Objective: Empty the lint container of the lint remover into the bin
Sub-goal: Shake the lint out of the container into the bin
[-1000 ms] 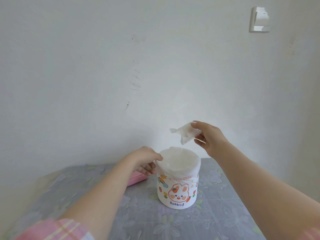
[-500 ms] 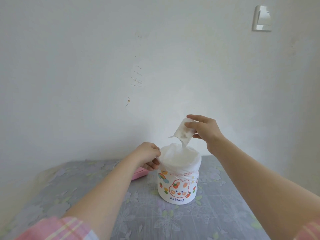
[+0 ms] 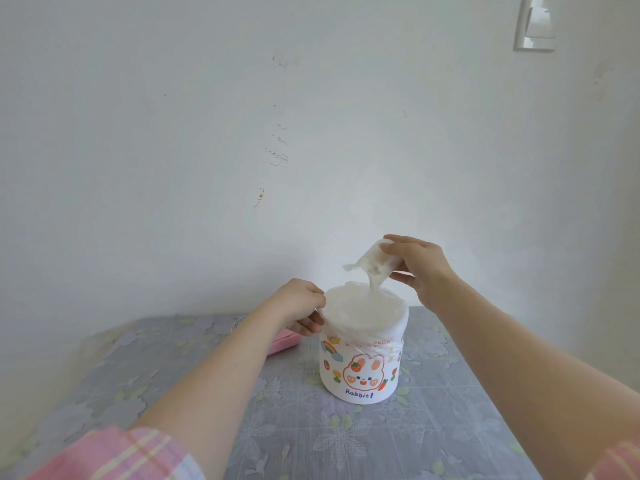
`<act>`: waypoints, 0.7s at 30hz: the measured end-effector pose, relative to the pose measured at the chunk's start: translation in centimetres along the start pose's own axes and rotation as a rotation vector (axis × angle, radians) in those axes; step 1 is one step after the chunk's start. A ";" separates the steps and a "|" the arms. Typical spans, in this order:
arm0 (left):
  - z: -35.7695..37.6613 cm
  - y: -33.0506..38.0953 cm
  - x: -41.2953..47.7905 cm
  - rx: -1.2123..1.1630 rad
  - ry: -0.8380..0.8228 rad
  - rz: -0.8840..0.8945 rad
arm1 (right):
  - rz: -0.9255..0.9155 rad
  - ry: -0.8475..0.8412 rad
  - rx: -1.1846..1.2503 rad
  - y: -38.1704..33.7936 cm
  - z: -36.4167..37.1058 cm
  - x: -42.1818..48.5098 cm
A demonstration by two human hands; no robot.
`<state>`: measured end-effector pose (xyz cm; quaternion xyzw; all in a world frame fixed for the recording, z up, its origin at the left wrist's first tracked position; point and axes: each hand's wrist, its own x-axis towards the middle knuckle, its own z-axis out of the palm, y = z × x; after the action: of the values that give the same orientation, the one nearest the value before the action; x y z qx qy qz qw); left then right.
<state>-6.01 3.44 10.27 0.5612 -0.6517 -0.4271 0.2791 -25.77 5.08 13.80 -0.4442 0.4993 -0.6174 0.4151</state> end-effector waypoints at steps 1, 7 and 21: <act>0.0 0.0 0.0 0.002 -0.004 -0.001 | 0.035 0.006 0.079 -0.1 -0.1 0.1; 0.0 0.2 0.0 0.013 -0.006 -0.005 | 0.021 0.082 -0.072 0.5 -0.6 0.6; 0.0 0.1 0.2 0.021 -0.003 -0.009 | 0.051 0.010 0.021 0.3 -0.7 0.6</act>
<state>-6.08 3.26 10.36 0.5666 -0.6540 -0.4223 0.2701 -26.61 4.64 13.53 -0.4239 0.5060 -0.6138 0.4330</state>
